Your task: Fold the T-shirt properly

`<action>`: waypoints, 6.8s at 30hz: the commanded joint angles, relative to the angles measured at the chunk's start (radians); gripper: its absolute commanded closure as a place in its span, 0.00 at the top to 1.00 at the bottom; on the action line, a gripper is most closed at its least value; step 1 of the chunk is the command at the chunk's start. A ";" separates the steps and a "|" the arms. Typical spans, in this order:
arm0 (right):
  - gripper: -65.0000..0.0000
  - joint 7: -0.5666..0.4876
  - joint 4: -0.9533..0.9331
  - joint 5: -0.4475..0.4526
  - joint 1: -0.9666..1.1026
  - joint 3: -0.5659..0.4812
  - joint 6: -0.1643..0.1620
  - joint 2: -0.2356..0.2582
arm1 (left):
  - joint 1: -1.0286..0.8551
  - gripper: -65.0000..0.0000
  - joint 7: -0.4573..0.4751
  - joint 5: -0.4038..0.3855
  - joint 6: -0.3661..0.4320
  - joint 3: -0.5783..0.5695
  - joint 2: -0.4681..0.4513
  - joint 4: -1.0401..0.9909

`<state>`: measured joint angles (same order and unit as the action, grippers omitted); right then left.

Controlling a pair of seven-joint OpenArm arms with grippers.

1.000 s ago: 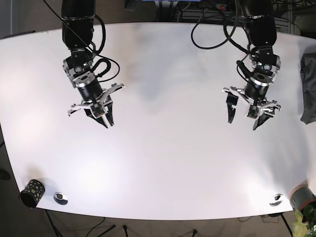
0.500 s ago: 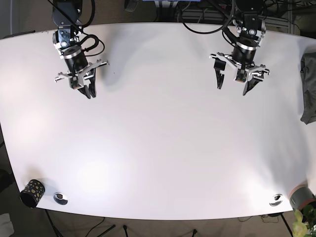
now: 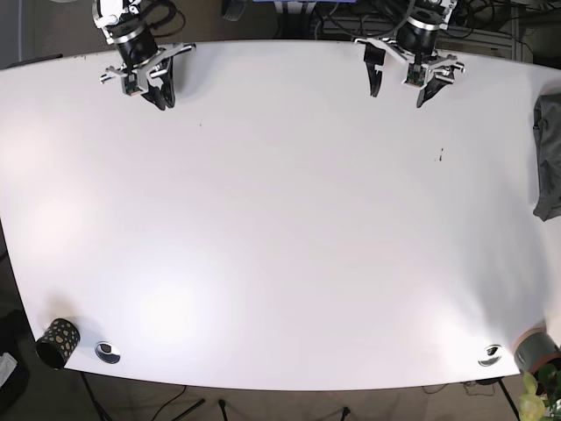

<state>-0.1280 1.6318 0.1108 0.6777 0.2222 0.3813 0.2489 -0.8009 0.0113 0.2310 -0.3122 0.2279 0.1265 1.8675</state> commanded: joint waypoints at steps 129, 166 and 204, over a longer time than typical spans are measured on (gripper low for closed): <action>0.12 -0.020 -1.404 0.000 -0.533 -0.361 -0.006 -0.072 | 0.680 0.70 0.091 -0.127 0.341 -0.195 -0.163 -1.776; 0.11 -0.019 -0.839 0.010 -0.046 -0.363 -0.006 0.000 | 0.100 0.69 0.233 -0.127 0.341 -0.195 -0.121 -1.073; 0.11 -0.019 0.198 0.149 0.610 -0.053 -0.057 0.053 | -0.508 0.70 0.237 -0.132 0.341 -0.193 -0.127 0.102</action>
<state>-0.1303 1.8084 0.2352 1.2694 0.1551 0.3214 0.2932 -1.2823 0.2325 0.1032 0.0261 0.0338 -0.0010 1.9503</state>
